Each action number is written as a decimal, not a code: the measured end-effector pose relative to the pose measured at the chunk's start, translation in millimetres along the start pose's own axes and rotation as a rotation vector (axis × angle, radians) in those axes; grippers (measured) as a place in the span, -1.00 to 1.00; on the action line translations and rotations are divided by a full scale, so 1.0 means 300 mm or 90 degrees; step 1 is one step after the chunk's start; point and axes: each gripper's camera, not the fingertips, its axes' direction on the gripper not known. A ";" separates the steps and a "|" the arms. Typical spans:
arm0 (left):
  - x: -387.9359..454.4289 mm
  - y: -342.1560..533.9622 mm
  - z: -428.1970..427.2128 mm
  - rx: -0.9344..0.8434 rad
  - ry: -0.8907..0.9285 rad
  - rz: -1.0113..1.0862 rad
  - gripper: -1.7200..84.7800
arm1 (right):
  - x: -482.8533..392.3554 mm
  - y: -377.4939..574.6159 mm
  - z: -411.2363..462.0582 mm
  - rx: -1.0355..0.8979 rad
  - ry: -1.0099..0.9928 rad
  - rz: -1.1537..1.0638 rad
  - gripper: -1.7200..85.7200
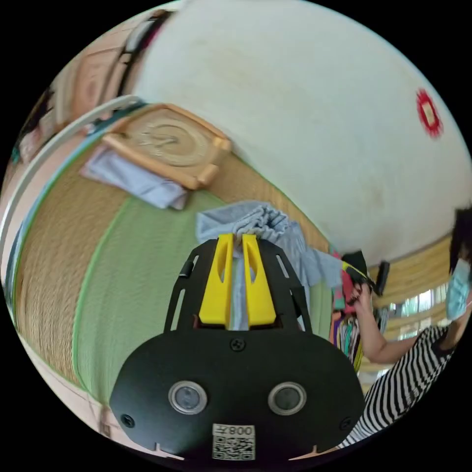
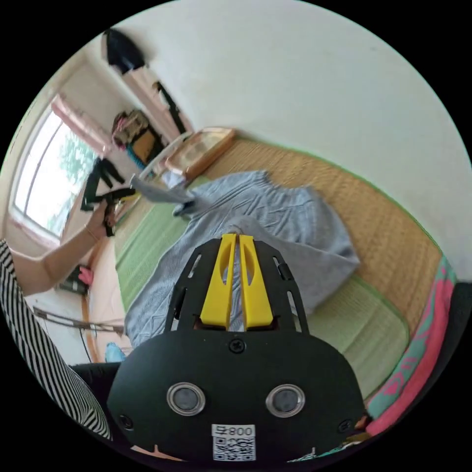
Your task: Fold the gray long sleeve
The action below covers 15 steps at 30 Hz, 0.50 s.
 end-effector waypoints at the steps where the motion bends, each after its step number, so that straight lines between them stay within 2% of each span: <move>1: -0.076 0.005 -0.066 0.039 -0.031 -0.055 -0.87 | 0.086 0.045 -0.115 0.040 0.035 0.064 -0.95; 3: -0.195 0.026 -0.138 0.073 -0.069 -0.159 -0.86 | 0.224 0.142 -0.260 0.093 0.101 0.174 -0.94; 5: -0.318 0.090 -0.187 0.118 -0.060 -0.278 -0.84 | 0.364 0.259 -0.356 0.107 0.137 0.304 -0.94; 7: -0.360 0.141 -0.184 0.132 -0.042 -0.333 -0.83 | 0.477 0.414 -0.425 0.119 0.143 0.429 -0.95; 9: -0.368 0.175 -0.150 0.111 -0.009 -0.347 -0.82 | 0.500 0.500 -0.433 0.105 0.146 0.486 -0.95; 12: -0.338 0.200 -0.051 0.029 0.042 -0.332 -0.81 | 0.465 0.554 -0.386 0.069 0.118 0.495 -0.96; 15: -0.272 0.187 0.086 -0.091 0.083 -0.280 -0.81 | 0.410 0.503 -0.300 0.033 0.056 0.442 -0.96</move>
